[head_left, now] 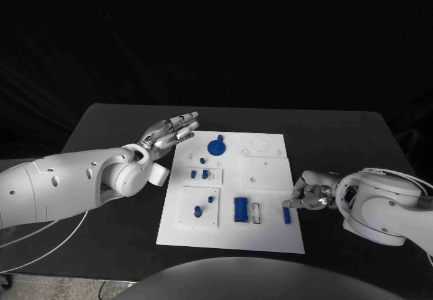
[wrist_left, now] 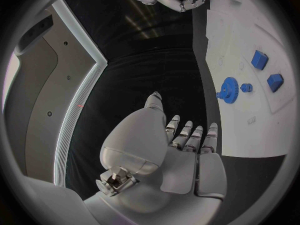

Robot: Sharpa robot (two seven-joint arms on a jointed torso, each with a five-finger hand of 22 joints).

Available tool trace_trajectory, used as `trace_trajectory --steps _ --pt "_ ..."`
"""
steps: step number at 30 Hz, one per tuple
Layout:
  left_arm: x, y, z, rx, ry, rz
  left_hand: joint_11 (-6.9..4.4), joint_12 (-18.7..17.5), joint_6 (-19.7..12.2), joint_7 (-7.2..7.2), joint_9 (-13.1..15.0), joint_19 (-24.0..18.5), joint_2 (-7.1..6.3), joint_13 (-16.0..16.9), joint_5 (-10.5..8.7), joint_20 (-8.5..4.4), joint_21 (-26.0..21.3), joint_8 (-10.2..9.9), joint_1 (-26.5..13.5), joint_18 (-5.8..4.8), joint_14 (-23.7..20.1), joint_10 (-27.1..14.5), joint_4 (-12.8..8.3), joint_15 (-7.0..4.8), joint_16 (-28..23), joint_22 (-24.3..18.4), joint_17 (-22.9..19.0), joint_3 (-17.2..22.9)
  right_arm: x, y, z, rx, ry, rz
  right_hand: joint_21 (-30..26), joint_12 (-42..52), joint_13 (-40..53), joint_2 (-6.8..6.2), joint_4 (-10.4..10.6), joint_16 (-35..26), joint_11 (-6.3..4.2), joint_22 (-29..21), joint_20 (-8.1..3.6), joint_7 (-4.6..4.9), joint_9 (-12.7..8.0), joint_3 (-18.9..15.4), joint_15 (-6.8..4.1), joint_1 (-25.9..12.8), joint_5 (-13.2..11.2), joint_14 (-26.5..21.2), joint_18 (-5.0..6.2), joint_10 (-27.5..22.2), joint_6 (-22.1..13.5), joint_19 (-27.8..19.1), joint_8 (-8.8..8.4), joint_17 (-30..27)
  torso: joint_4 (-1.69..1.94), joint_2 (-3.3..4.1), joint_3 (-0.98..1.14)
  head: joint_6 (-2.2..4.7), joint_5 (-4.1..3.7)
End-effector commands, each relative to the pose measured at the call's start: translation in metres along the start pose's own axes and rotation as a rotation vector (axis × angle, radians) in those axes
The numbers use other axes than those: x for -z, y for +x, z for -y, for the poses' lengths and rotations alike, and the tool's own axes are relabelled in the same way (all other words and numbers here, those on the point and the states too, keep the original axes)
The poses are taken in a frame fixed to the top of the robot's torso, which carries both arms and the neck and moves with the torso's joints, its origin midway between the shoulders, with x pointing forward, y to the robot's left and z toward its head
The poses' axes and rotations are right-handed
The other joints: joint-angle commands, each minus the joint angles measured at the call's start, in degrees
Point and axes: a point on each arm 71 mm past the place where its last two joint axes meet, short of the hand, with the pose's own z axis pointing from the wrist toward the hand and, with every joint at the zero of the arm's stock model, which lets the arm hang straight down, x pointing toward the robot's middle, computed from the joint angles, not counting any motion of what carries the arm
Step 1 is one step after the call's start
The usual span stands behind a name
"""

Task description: Assemble the parts on the task board

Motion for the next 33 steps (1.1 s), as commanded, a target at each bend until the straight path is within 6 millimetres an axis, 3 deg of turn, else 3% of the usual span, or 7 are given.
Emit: trace_trajectory --steps 1,11,16,19,26,31,33 --pt "0.0 0.003 0.0 0.007 0.008 -0.023 0.19 0.15 0.01 0.24 0.07 0.42 0.0 0.06 0.35 0.09 0.18 0.3 0.74 -1.05 0.19 0.26 -0.14 0.38 0.31 0.0 0.09 0.02 0.0 0.004 -0.001 0.059 0.006 0.002 0.08 0.22 15.09 0.1 -0.5 0.07 -0.16 11.02 0.24 -0.03 -0.01 0.09 -0.06 0.57 -0.33 3.18 0.94 6.01 0.73 2.53 -0.3 -0.12 0.01 -0.02 -0.04 0.0 -0.04" --pt "0.002 0.002 -0.003 0.01 0.0 -0.022 0.2 0.17 0.02 0.26 0.07 0.45 0.01 0.07 0.38 0.09 0.19 0.3 0.77 -1.06 0.2 0.27 -0.14 0.38 0.32 0.02 0.09 0.03 -0.005 0.022 -0.011 0.136 -0.01 -0.011 -0.46 0.22 15.09 0.11 -0.83 -0.56 -0.32 10.83 0.09 -0.16 -0.03 0.15 -0.22 0.67 -1.18 2.94 1.08 6.01 1.09 2.44 -0.5 -1.42 -0.03 0.11 0.06 0.0 0.12" --pt "0.003 0.002 -0.004 0.012 -0.004 -0.023 0.2 0.17 0.02 0.26 0.07 0.45 0.01 0.07 0.38 0.09 0.19 0.3 0.77 -1.06 0.2 0.27 -0.14 0.38 0.32 0.02 0.09 0.03 -0.007 0.026 -0.014 0.161 -0.017 -0.006 -0.73 0.22 15.09 0.16 -1.05 -0.73 -0.29 10.74 0.05 -0.07 -0.24 0.26 -0.22 0.81 -1.31 2.87 1.13 6.01 0.77 2.38 -1.02 -1.71 0.01 0.06 0.01 0.0 0.06" --pt "0.003 0.002 -0.005 0.013 -0.006 -0.024 0.2 0.17 0.02 0.26 0.07 0.45 0.01 0.07 0.38 0.09 0.19 0.3 0.77 -1.06 0.2 0.27 -0.14 0.38 0.32 0.02 0.09 0.03 -0.009 0.028 -0.017 0.182 -0.021 -0.011 -1.0 0.22 15.09 0.15 -2.14 -0.93 -0.21 10.65 0.03 0.05 -0.63 0.87 -0.2 2.11 -0.02 2.8 1.17 6.01 0.16 2.31 -1.93 -2.06 -0.03 0.04 0.04 0.0 0.05" --pt "0.003 0.002 -0.006 0.016 -0.013 -0.027 0.33 0.26 0.08 0.34 0.07 0.47 0.07 0.08 0.45 0.08 0.2 0.31 0.88 -1.12 0.21 0.31 -0.14 0.39 0.36 0.01 0.09 0.06 -0.009 0.03 -0.023 0.228 -0.033 -0.019 -2.14 0.22 15.09 -0.86 -7.14 -1.72 0.85 10.31 0.45 1.43 -3.23 4.75 0.52 7.88 12.69 2.54 1.34 6.01 -3.12 1.97 -6.19 -3.4 0.0 0.02 0.03 0.0 0.16" --pt "0.004 0.002 -0.007 0.017 -0.016 -0.028 0.39 0.29 0.13 0.37 0.08 0.48 0.09 0.08 0.46 0.08 0.2 0.31 0.9 -1.14 0.22 0.33 -0.13 0.4 0.37 0.01 0.1 0.07 -0.008 0.029 -0.026 0.22 -0.047 0.004 -2.28 0.22 15.09 -1.28 -9.7 -2.0 2.13 10.3 1.34 2.94 -5.9 8.24 1.63 9.32 18.74 2.49 1.3 6.01 -4.68 1.94 -9.09 -3.96 0.01 0.05 0.02 0.0 0.17" --pt "0.004 0.002 -0.007 0.017 -0.017 -0.029 0.45 0.31 0.16 0.42 0.08 0.49 0.13 0.08 0.46 0.08 0.21 0.32 0.92 -1.16 0.23 0.34 -0.11 0.4 0.39 0.01 0.1 0.08 -0.008 0.028 -0.028 0.204 -0.054 0.018 -2.17 0.22 15.09 -1.25 -10.84 -1.93 2.47 10.36 1.57 3.36 -7.03 9.94 1.86 10.11 19.74 2.52 1.29 6.01 -5.32 1.98 -10.18 -3.87 0.03 0.06 0.03 0.0 0.25"
